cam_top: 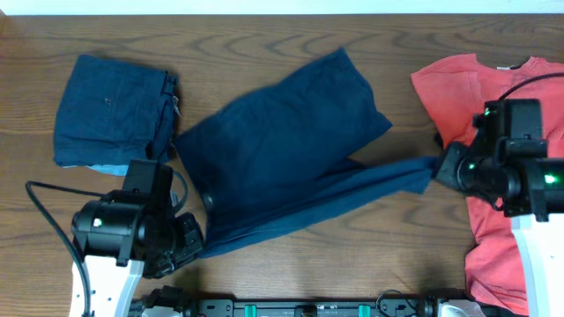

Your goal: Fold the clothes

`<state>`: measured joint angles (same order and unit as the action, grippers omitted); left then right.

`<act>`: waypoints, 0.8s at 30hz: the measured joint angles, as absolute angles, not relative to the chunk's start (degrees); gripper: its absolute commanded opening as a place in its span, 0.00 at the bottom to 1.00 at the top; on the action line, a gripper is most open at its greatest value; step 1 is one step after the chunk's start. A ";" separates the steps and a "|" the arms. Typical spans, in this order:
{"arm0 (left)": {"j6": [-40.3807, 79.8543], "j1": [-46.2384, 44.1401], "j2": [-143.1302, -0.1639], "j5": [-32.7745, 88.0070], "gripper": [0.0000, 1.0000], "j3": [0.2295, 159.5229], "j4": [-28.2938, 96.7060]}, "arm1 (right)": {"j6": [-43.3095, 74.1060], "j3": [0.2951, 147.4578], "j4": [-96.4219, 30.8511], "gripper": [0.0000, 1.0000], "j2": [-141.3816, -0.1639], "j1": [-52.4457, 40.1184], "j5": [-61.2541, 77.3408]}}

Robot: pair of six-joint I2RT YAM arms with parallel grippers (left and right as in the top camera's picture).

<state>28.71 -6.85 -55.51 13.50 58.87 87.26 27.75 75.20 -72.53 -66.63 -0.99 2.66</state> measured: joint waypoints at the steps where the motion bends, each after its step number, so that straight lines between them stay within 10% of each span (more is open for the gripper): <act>1: 28.77 -6.83 -55.22 12.78 0.06 58.87 88.09 | 27.51 75.59 -70.50 0.01 -66.59 -0.97 1.63; 14: 29.74 -7.25 -53.36 13.96 0.10 58.87 79.79 | 26.68 75.81 -60.23 0.01 -71.96 -0.93 0.89; 24: 30.37 -16.29 -60.27 19.42 0.06 46.35 49.80 | 26.52 75.90 -65.17 0.01 -74.32 -0.93 1.67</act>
<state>30.37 -16.29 -60.27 19.42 46.35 49.80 26.52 75.90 -65.17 -74.32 -0.93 1.67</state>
